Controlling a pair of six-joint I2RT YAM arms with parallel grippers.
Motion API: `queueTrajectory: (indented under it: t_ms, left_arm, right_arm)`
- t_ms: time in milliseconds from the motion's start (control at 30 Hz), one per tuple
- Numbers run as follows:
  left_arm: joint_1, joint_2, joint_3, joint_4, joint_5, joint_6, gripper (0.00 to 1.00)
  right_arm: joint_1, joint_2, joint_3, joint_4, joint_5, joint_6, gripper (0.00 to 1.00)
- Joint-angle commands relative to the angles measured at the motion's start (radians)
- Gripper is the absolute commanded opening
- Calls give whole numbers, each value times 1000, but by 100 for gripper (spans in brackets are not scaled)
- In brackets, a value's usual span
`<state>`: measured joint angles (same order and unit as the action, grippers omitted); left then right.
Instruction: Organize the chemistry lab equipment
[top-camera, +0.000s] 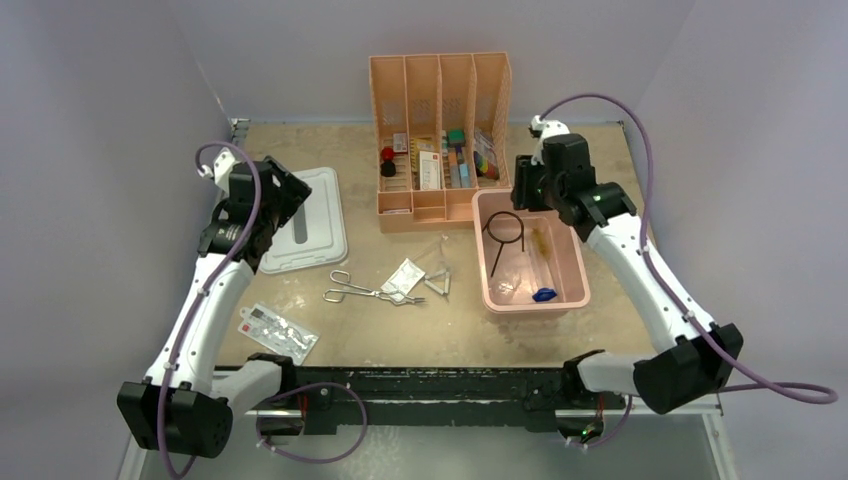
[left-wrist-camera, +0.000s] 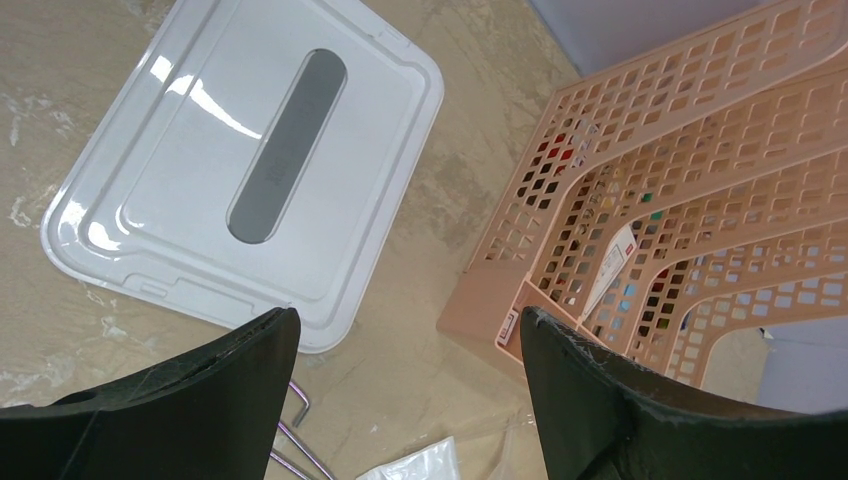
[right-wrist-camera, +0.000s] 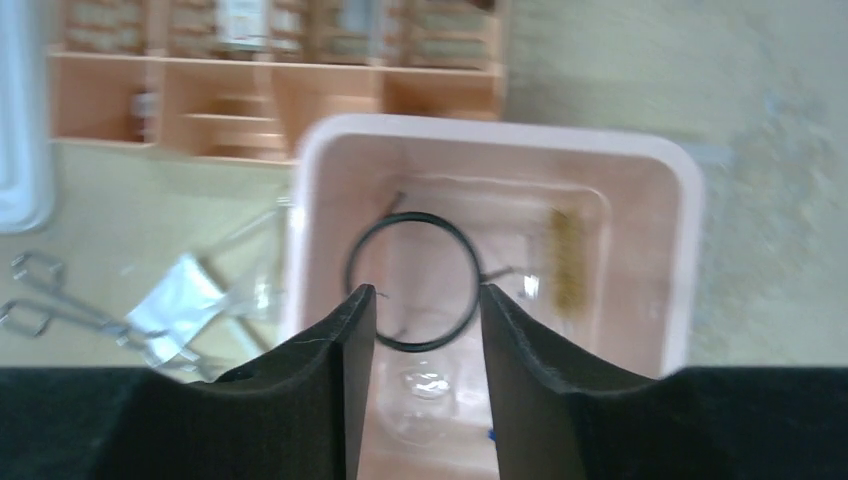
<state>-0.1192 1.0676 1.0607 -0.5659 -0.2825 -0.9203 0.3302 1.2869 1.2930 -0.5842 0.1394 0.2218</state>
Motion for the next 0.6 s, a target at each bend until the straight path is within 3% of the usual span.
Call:
queueTrajectory:
  t_ms: [0,267,567]
  left_arm:
    - [-1,-15,-21,40,4,9,80]
    - [0,-37,14,19,-50,6,80]
    - [0,-44,56,-2,-78,21,80]
  right_arm:
    - [159,7,107,69,-157,-70,49]
    - [515,155,149,142,-194,-179,58]
    - [725,374,135,26,-225,-386,59]
